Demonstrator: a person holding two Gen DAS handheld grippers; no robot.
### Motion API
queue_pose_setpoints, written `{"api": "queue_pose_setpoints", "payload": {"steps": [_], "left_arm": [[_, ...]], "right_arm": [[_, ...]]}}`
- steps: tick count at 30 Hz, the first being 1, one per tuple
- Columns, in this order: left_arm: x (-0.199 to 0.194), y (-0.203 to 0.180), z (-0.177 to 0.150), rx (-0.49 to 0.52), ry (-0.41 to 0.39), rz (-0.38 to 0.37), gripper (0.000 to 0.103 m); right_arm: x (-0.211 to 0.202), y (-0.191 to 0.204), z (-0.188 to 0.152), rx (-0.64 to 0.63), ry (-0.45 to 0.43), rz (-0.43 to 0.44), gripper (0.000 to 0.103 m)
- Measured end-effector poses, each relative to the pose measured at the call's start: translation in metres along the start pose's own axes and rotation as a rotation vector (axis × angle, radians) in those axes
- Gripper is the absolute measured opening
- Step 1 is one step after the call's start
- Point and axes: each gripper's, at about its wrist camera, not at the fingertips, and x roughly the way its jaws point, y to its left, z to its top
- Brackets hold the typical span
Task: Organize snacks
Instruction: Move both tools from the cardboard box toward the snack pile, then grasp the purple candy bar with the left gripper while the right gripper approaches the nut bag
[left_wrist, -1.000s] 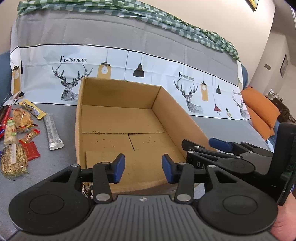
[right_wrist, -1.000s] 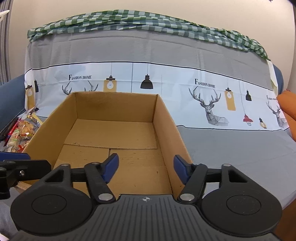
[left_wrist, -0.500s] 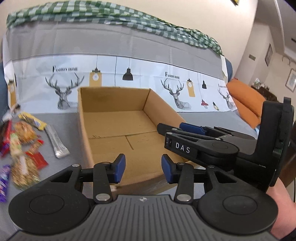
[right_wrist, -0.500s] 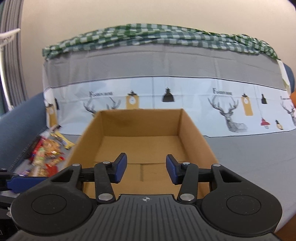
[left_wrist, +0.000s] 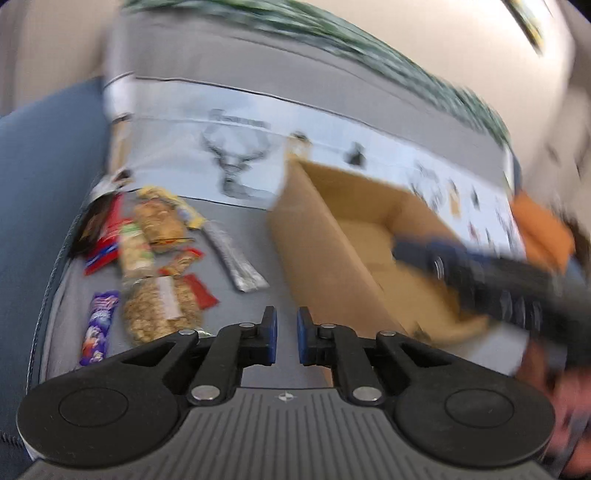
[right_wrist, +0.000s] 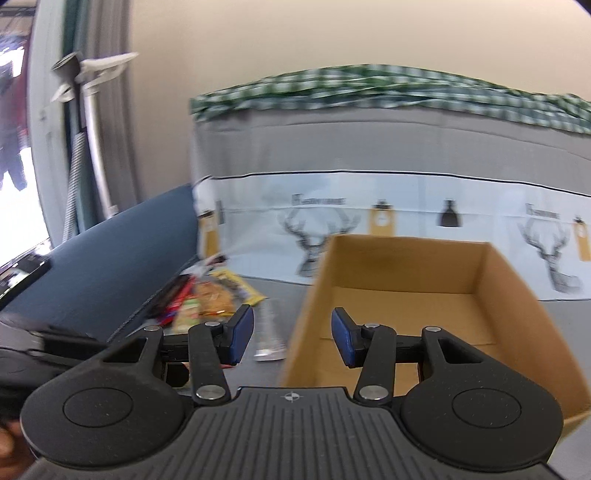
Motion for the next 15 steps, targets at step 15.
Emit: {"api": "queue_pose_setpoints", "payload": {"steps": [15], "left_arm": [[0.019, 0.098, -0.002, -0.333, 0.032, 0.305, 0.013]], "right_arm": [[0.058, 0.069, -0.026, 0.007, 0.104, 0.086, 0.049]]}}
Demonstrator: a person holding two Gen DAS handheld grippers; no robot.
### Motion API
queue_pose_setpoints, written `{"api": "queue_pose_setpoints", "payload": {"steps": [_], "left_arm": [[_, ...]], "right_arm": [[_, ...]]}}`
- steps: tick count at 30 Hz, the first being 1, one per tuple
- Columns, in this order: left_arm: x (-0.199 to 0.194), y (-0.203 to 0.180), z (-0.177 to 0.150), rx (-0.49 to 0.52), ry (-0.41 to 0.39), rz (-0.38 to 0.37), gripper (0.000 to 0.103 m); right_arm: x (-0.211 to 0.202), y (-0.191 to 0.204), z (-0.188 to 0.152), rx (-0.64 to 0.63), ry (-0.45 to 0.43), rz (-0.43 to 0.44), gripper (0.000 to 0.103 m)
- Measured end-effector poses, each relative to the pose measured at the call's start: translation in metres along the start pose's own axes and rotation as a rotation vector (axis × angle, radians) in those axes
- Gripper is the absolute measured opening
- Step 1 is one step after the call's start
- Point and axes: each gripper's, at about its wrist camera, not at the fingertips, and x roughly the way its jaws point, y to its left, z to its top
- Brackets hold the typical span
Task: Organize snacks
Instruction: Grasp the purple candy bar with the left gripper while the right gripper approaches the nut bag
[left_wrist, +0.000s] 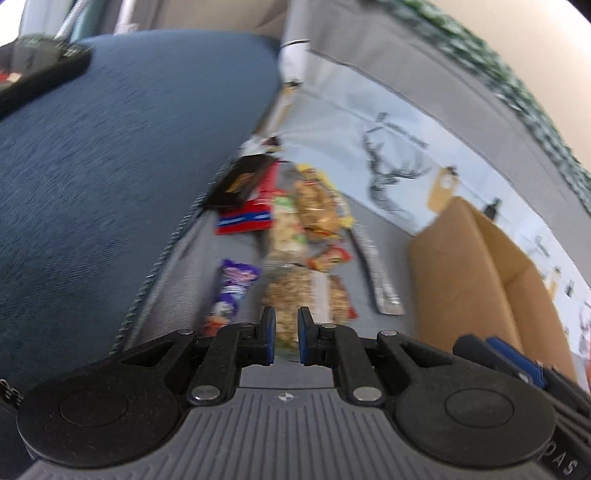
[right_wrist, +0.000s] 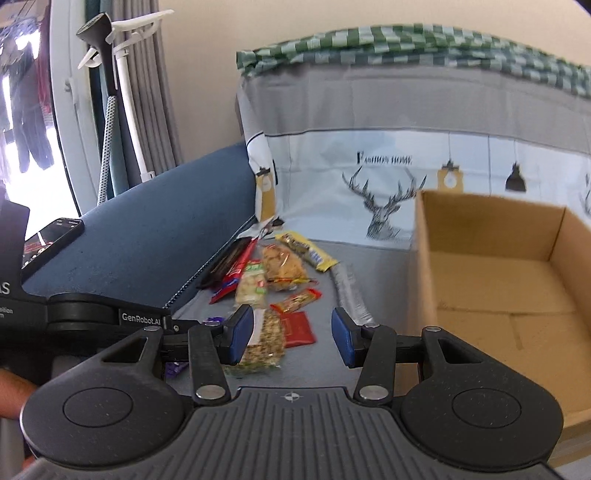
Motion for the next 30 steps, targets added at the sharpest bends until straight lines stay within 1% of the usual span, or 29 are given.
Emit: {"api": "queue_pose_setpoints", "payload": {"steps": [2, 4, 5, 6, 7, 9, 11, 13, 15, 17, 18, 22, 24, 25, 26, 27, 29, 30], "left_arm": [[0.005, 0.006, 0.000, -0.022, 0.009, 0.036, 0.015], [0.009, 0.010, -0.001, -0.034, 0.017, 0.086, 0.025], [0.012, 0.012, 0.000, -0.041, 0.026, 0.103, 0.027], [0.015, 0.015, -0.001, -0.047, 0.035, 0.116, 0.029], [0.019, 0.019, -0.001, -0.051, 0.049, 0.125, 0.030], [0.026, 0.020, -0.002, -0.039, 0.075, 0.122, 0.031], [0.033, 0.020, -0.005, -0.029, 0.106, 0.122, 0.031], [0.039, 0.026, -0.006, -0.051, 0.132, 0.109, 0.030], [0.043, 0.031, -0.007, -0.078, 0.150, 0.083, 0.028], [0.042, 0.032, -0.007, -0.077, 0.148, 0.075, 0.023], [0.043, 0.031, -0.007, -0.075, 0.149, 0.075, 0.022], [0.045, 0.030, -0.007, -0.063, 0.151, 0.068, 0.018], [0.045, 0.030, -0.007, -0.060, 0.151, 0.063, 0.018], [0.045, 0.030, -0.006, -0.058, 0.151, 0.061, 0.017], [0.045, 0.030, -0.006, -0.057, 0.151, 0.059, 0.017], [0.044, 0.030, -0.006, -0.058, 0.151, 0.057, 0.017], [0.046, 0.030, -0.005, -0.062, 0.149, 0.050, 0.017], [0.045, 0.030, -0.005, -0.063, 0.147, 0.046, 0.016]], "right_arm": [[0.011, 0.002, -0.002, 0.022, 0.029, -0.005, 0.050], [0.020, 0.003, -0.006, 0.037, 0.036, 0.012, 0.050], [0.026, 0.005, -0.008, 0.027, 0.047, 0.001, 0.050], [0.032, 0.006, -0.008, 0.031, 0.060, -0.006, 0.050], [0.039, 0.006, -0.009, 0.049, 0.068, 0.005, 0.050], [0.049, 0.008, -0.009, 0.049, 0.070, 0.013, 0.050], [0.063, 0.011, -0.008, 0.053, 0.094, 0.006, 0.051], [0.075, 0.011, -0.009, 0.072, 0.118, 0.033, 0.051], [0.088, 0.015, -0.009, 0.061, 0.137, 0.028, 0.053], [0.101, 0.017, -0.010, 0.066, 0.151, 0.035, 0.061], [0.107, 0.018, -0.010, 0.069, 0.162, 0.040, 0.063], [0.133, 0.016, -0.011, 0.100, 0.222, 0.021, 0.063], [0.144, 0.010, -0.017, 0.138, 0.267, 0.029, 0.063], [0.145, 0.008, -0.018, 0.163, 0.270, 0.040, 0.062], [0.146, 0.007, -0.017, 0.171, 0.272, 0.053, 0.052], [0.145, 0.008, -0.017, 0.167, 0.267, 0.071, 0.047], [0.139, 0.012, -0.015, 0.128, 0.236, 0.071, 0.022], [0.135, 0.013, -0.013, 0.111, 0.223, 0.069, 0.008]]}}
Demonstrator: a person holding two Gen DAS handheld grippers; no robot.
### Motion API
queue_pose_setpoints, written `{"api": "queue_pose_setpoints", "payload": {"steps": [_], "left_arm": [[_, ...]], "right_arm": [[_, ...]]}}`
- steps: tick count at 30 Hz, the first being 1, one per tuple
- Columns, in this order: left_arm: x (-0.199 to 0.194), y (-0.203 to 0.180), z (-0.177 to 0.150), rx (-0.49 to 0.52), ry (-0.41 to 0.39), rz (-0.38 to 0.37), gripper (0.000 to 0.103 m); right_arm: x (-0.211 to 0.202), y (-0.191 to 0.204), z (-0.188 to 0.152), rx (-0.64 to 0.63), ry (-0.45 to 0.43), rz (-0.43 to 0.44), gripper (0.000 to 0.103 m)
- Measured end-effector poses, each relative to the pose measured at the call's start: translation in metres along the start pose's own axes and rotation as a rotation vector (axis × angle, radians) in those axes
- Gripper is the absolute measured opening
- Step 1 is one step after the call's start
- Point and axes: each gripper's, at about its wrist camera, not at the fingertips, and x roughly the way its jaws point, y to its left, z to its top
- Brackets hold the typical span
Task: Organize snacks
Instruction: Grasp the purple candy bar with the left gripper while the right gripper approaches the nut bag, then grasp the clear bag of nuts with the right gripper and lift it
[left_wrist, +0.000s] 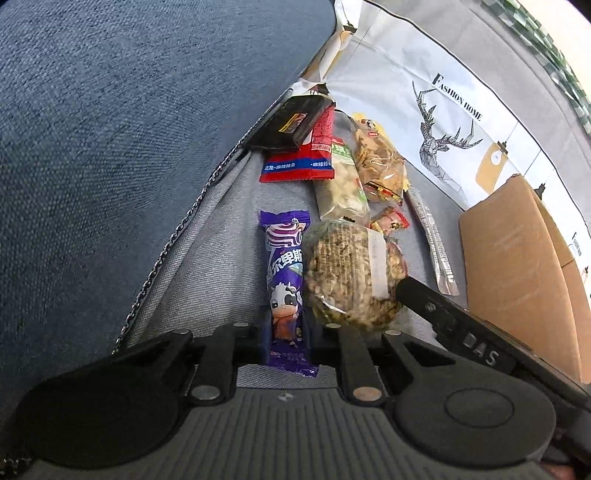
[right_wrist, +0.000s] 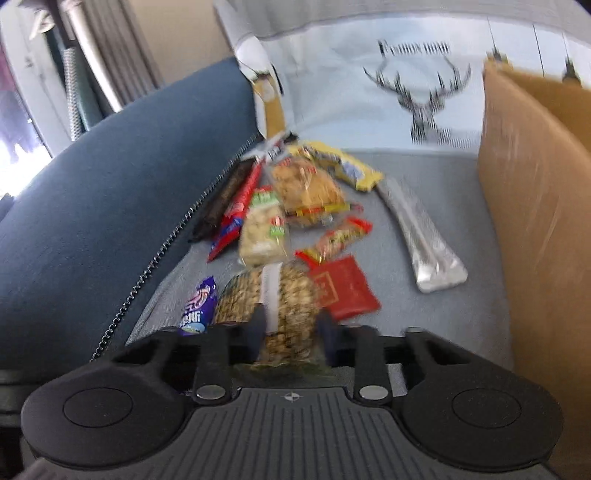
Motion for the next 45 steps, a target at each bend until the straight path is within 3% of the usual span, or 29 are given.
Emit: {"api": "queue_pose_setpoints", "payload": {"steps": [2, 11, 19, 21, 23, 24, 27, 32, 37, 41, 45], "left_arm": [[-0.001, 0.000, 0.000, -0.002, 0.000, -0.005, 0.016], [-0.010, 0.003, -0.004, -0.026, 0.000, -0.042, 0.016], [-0.012, 0.006, -0.003, -0.078, 0.001, -0.068, 0.016], [-0.014, 0.009, -0.003, -0.107, 0.000, -0.081, 0.016], [-0.017, 0.013, -0.006, -0.148, 0.003, -0.098, 0.016], [-0.018, 0.016, -0.007, -0.176, 0.008, -0.107, 0.016], [-0.018, 0.022, -0.015, -0.244, 0.024, -0.120, 0.016], [-0.018, 0.023, -0.013, -0.266, 0.019, -0.081, 0.016], [-0.017, 0.024, -0.011, -0.268, 0.024, -0.066, 0.016], [-0.016, 0.024, -0.010, -0.267, 0.030, -0.062, 0.016], [-0.015, 0.025, -0.010, -0.270, 0.033, -0.063, 0.016]], "right_arm": [[-0.006, -0.002, 0.000, -0.003, -0.003, 0.008, 0.000], [-0.046, 0.004, -0.011, -0.103, -0.031, -0.050, 0.000], [-0.079, -0.003, -0.034, -0.142, 0.022, -0.114, 0.002], [-0.080, -0.007, -0.031, -0.107, 0.003, -0.094, 0.010], [-0.081, -0.008, -0.027, -0.092, -0.035, -0.068, 0.059], [-0.080, -0.008, -0.026, -0.088, -0.051, -0.064, 0.066], [-0.066, -0.007, -0.018, -0.069, -0.051, -0.039, 0.070], [-0.025, -0.005, -0.007, -0.035, 0.003, -0.008, 0.081], [0.015, -0.018, -0.001, 0.113, 0.079, 0.075, 0.083], [0.032, -0.007, 0.001, 0.077, 0.095, 0.087, 0.083], [0.029, 0.001, 0.003, 0.027, 0.073, 0.095, 0.059]]}}
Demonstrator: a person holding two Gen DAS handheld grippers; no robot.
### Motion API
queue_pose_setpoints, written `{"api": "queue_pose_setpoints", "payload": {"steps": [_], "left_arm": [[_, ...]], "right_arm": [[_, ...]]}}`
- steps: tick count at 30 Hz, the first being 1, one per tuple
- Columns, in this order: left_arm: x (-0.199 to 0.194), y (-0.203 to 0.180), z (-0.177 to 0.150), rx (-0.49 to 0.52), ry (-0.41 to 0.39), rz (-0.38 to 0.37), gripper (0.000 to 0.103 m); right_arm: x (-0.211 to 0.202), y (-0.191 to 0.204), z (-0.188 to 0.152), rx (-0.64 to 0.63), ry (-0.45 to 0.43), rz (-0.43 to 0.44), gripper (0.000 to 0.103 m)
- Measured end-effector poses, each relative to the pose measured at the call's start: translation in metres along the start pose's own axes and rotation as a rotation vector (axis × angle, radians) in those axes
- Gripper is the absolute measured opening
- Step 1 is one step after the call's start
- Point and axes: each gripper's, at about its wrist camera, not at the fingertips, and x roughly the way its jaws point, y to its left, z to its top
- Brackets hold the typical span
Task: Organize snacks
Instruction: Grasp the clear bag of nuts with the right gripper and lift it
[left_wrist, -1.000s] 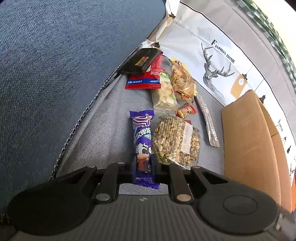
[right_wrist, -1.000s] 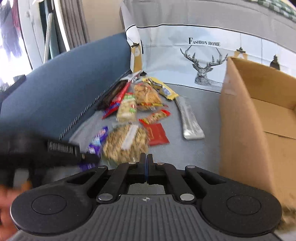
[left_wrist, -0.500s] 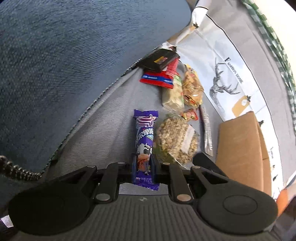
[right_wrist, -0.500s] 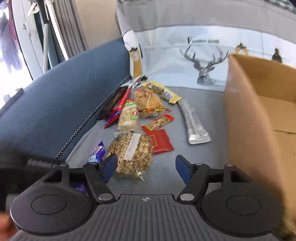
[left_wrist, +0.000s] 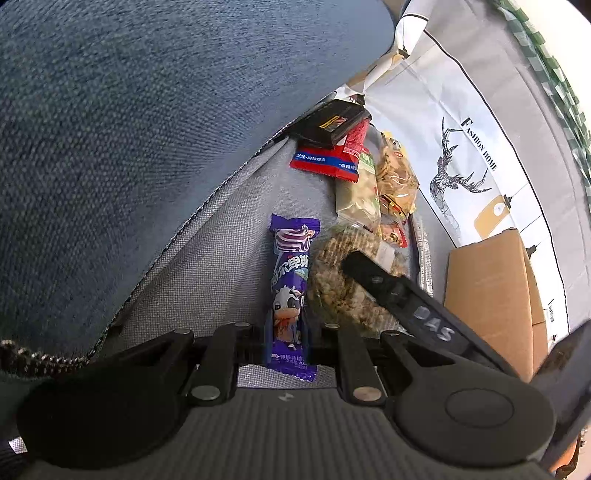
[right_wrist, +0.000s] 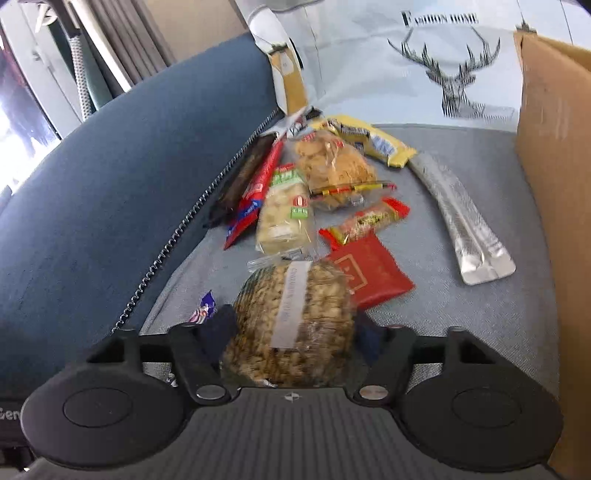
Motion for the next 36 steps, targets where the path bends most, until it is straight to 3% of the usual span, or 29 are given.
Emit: {"api": "queue_pose_setpoints", "payload": {"steps": [2, 9, 18, 21, 26, 32, 36], "left_arm": [[0.000, 0.000, 0.000, -0.002, 0.002, 0.000, 0.016], [0.000, -0.001, 0.000, 0.009, 0.020, -0.004, 0.016], [0.001, -0.025, -0.014, 0.136, 0.068, -0.004, 0.016], [0.006, -0.033, -0.021, 0.179, 0.133, -0.043, 0.016], [0.013, -0.046, -0.031, 0.266, 0.193, -0.023, 0.016], [0.011, -0.043, -0.023, 0.215, 0.165, -0.014, 0.025], [0.013, -0.048, -0.024, 0.235, 0.157, 0.005, 0.033]], "right_arm": [[-0.009, 0.000, 0.001, -0.014, -0.021, 0.008, 0.052], [-0.045, -0.005, -0.006, -0.058, -0.037, -0.041, 0.051], [-0.105, -0.006, -0.044, -0.102, 0.099, -0.020, 0.051], [-0.108, -0.009, -0.056, -0.090, 0.142, -0.029, 0.052], [-0.110, -0.013, -0.074, -0.155, 0.130, -0.063, 0.063], [-0.111, -0.009, -0.078, -0.237, 0.112, -0.061, 0.080], [-0.107, -0.001, -0.083, -0.314, 0.115, -0.065, 0.088]]}}
